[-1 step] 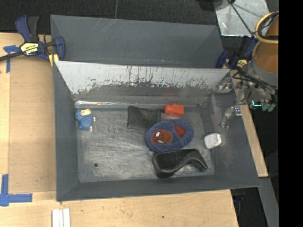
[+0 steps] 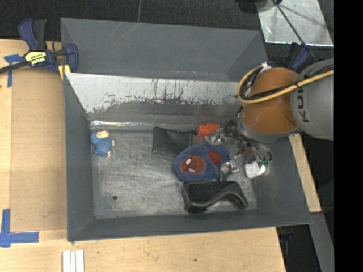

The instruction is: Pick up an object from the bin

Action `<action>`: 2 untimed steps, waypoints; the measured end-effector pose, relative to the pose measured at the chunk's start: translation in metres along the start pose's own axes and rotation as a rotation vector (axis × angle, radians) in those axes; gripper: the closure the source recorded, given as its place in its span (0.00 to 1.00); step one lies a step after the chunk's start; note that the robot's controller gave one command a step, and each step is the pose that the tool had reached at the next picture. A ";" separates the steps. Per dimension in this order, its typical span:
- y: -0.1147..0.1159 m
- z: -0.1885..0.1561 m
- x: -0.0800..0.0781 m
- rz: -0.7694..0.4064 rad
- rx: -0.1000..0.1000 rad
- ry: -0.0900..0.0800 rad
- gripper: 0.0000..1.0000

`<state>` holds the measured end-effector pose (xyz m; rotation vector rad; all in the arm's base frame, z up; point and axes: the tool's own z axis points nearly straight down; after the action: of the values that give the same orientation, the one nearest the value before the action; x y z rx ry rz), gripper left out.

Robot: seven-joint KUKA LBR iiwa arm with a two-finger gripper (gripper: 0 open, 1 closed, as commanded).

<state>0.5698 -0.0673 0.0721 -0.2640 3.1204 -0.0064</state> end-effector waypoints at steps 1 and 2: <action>0.084 -0.030 -0.020 0.173 -0.007 0.003 0.00; 0.153 -0.043 -0.064 -0.198 -0.007 0.002 0.00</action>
Offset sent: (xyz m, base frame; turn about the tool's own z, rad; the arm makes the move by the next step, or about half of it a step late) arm 0.0037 0.0823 0.0279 0.1773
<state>0.6069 0.0950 0.1145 -0.5715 3.0825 0.0034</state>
